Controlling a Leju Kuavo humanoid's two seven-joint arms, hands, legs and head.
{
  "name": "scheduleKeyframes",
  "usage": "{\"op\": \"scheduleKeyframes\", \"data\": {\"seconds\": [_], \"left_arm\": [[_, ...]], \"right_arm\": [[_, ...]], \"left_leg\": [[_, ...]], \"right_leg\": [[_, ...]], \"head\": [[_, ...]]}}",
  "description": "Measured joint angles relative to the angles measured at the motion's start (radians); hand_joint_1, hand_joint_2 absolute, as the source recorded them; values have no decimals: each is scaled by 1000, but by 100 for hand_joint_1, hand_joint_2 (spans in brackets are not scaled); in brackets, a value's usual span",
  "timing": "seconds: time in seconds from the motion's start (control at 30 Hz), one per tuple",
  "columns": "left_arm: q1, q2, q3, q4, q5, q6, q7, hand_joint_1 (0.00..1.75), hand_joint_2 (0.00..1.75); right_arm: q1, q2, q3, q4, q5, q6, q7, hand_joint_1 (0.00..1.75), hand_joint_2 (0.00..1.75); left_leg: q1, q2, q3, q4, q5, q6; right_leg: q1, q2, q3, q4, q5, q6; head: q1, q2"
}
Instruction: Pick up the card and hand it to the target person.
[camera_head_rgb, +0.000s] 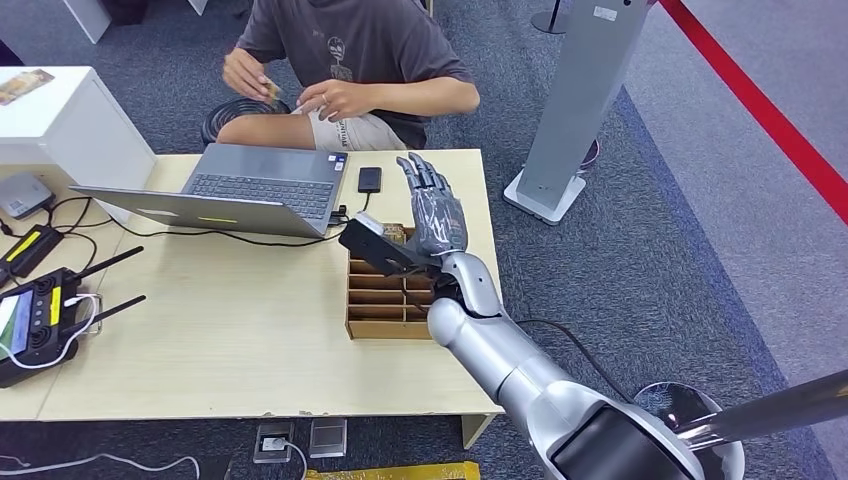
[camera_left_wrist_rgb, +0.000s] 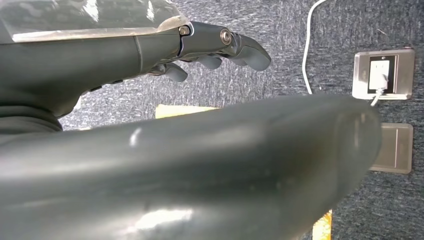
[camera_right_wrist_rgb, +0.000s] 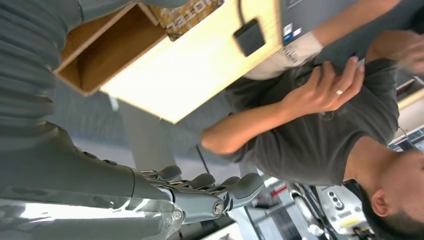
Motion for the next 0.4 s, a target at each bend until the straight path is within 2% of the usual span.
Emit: {"op": "scheduleKeyframes", "data": {"seconds": [0.17, 0.4], "left_arm": [[0, 1, 0, 0, 5, 2, 5, 0, 0], [1, 1, 0, 0, 8, 7, 7, 0, 0]], "right_arm": [[35, -3, -26, -45, -137, 1, -69, 0, 175], [116, -29, -30, -169, -290, 17, -76, 0, 175]], "left_leg": [[0, 0, 0, 0, 0, 0], [0, 0, 0, 0, 0, 0]], "right_leg": [[0, 0, 0, 0, 0, 0], [0, 0, 0, 0, 0, 0]], "head": [[0, 0], [0, 0]]}}
